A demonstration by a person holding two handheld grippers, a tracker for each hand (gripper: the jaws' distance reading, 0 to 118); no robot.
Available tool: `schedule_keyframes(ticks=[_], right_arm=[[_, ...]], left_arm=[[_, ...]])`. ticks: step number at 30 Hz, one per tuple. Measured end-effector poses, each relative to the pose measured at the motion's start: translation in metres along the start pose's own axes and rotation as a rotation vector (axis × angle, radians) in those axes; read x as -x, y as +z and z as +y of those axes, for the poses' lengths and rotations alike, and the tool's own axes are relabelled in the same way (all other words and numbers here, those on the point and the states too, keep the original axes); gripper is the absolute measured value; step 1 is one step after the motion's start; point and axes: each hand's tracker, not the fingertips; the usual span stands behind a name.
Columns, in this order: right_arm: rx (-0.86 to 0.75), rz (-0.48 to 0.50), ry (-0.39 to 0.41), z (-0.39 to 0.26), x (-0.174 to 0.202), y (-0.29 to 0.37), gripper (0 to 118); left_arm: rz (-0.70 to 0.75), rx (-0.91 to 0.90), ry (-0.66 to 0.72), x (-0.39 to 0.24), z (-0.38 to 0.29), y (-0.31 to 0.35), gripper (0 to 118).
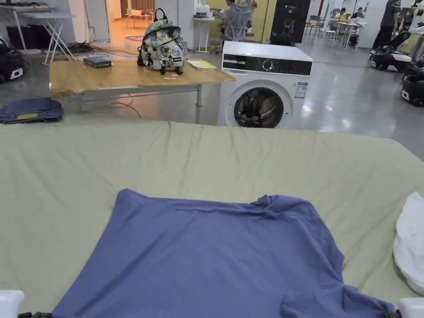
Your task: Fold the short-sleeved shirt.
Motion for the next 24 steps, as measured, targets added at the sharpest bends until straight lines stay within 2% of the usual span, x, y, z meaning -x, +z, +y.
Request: schedule_keyframes(ticks=[6,13,20,21,22,23,24], right_arm=[[0.087,-0.003,0.030,-0.021,0.001,-0.010,1],[0.208,0.029,0.068,-0.042,0.011,-0.036,1],[0.274,0.067,0.028,-0.050,0.008,-0.060,4],[0.278,0.072,0.022,-0.048,0.007,-0.058,9],[0.281,0.069,0.020,-0.043,0.006,-0.055,19],[0.281,0.073,0.016,-0.037,0.003,-0.052,36],[0.275,0.074,0.009,-0.033,0.002,-0.048,65]], left_arm=[[0.025,0.074,-0.062,-0.008,-0.013,-0.010,0],[0.021,0.190,-0.018,0.007,-0.025,-0.048,0],[0.010,0.216,0.013,0.009,-0.019,-0.051,0],[0.001,0.219,0.024,0.012,-0.017,-0.050,1],[-0.014,0.218,0.046,0.015,-0.015,-0.049,4],[-0.039,0.216,0.078,0.017,-0.013,-0.047,12],[-0.051,0.208,0.101,0.019,-0.009,-0.045,33]])
